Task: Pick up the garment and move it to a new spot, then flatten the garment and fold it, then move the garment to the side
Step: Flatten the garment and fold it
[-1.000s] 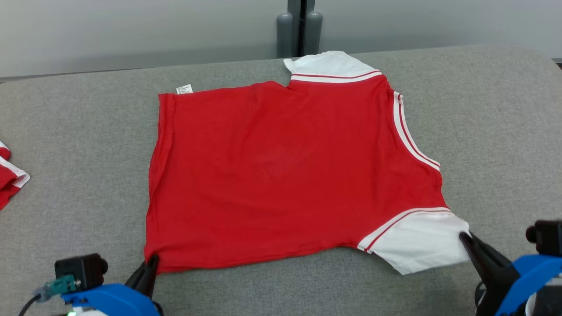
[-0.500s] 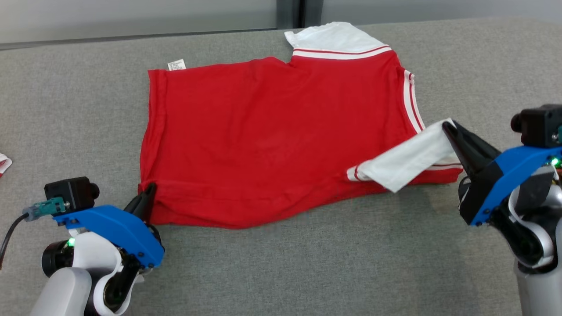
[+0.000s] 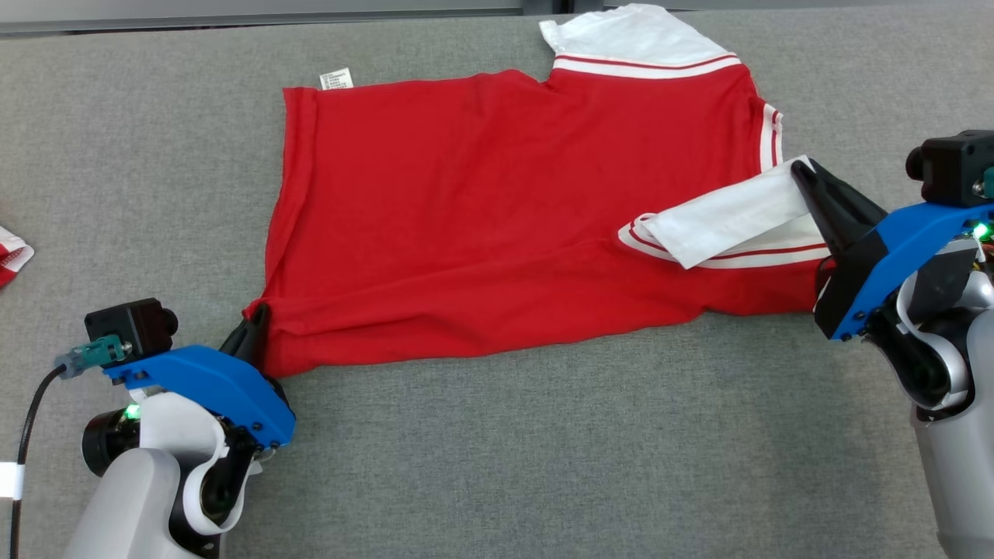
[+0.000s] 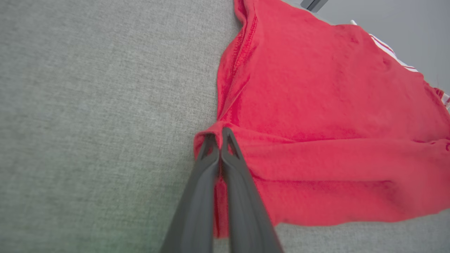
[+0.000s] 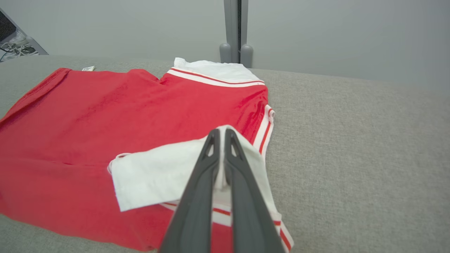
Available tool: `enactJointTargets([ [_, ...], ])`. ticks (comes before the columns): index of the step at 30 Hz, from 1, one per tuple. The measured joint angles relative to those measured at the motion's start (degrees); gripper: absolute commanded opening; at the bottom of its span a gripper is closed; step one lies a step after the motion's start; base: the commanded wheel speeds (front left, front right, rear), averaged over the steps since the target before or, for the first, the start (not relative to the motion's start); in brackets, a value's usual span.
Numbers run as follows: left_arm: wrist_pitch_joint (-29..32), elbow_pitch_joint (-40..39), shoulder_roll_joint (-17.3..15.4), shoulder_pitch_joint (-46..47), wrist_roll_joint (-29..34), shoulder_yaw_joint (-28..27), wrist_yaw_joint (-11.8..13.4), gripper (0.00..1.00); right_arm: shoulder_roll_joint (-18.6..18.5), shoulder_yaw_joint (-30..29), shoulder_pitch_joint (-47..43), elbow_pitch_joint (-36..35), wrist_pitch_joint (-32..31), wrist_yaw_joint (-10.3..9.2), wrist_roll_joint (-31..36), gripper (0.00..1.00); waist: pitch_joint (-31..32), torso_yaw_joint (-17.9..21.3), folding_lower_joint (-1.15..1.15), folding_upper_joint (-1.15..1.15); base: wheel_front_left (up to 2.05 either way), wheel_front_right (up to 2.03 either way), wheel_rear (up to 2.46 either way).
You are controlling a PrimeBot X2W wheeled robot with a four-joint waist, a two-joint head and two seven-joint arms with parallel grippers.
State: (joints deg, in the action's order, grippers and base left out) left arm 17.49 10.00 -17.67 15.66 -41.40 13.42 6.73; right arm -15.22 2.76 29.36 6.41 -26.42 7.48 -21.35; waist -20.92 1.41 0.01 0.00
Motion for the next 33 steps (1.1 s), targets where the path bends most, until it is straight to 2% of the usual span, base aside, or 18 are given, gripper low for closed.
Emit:
enactJointTargets([
  [2,-0.56,0.40,0.29,0.02,-0.14,0.04,-0.29,0.00,-0.26,-0.11,0.13,1.02,0.79,0.00,0.00,0.00,-0.08,-0.33,0.00,0.00,0.00,0.00,0.00],
  [3,-1.09,0.53,0.49,0.05,-0.23,0.03,-0.65,0.50,-0.42,-0.23,0.26,1.58,1.02,0.00,0.01,0.20,-0.13,-0.47,0.00,0.00,0.00,0.00,0.00],
  [4,-1.62,0.67,0.77,0.17,-0.42,0.00,-0.80,1.00,-0.46,-0.33,0.42,1.99,1.40,0.00,0.01,1.00,-0.15,-0.61,0.00,0.00,0.00,0.00,0.00],
  [13,-8.48,0.57,1.85,1.42,0.05,-0.73,-2.93,1.00,0.53,-1.81,2.69,3.78,10.87,0.00,0.65,1.00,1.25,-1.12,-0.01,0.00,0.00,0.00,0.00],
  [18,-9.78,-0.64,1.18,-2.19,2.12,0.63,-2.67,1.00,2.50,-5.98,-0.87,4.08,9.82,0.00,1.57,1.00,2.92,-1.25,-0.01,0.00,0.00,0.00,0.00],
  [23,-8.70,0.23,1.63,-5.30,3.72,3.43,-1.51,1.00,5.58,-10.58,-7.04,3.03,7.03,0.00,4.67,1.00,3.46,-1.51,-0.01,0.00,0.00,0.00,0.00],
  [26,-8.50,2.05,2.30,-5.09,5.01,4.25,0.13,1.00,7.21,-12.26,-8.67,3.31,6.86,0.00,5.24,1.00,3.19,-1.72,-0.02,0.00,0.00,0.00,0.00],
  [31,-8.69,5.69,3.13,-2.66,6.86,5.19,2.22,1.00,9.51,-15.36,-8.91,6.60,8.04,0.00,8.34,1.00,2.29,-1.72,-0.01,0.00,0.00,0.00,0.00],
  [33,-8.78,6.64,3.44,-1.97,7.17,5.42,2.33,1.00,9.95,-15.57,-8.23,8.49,8.58,0.00,9.35,1.00,2.01,-1.71,-0.01,0.00,0.00,0.00,0.00],
])
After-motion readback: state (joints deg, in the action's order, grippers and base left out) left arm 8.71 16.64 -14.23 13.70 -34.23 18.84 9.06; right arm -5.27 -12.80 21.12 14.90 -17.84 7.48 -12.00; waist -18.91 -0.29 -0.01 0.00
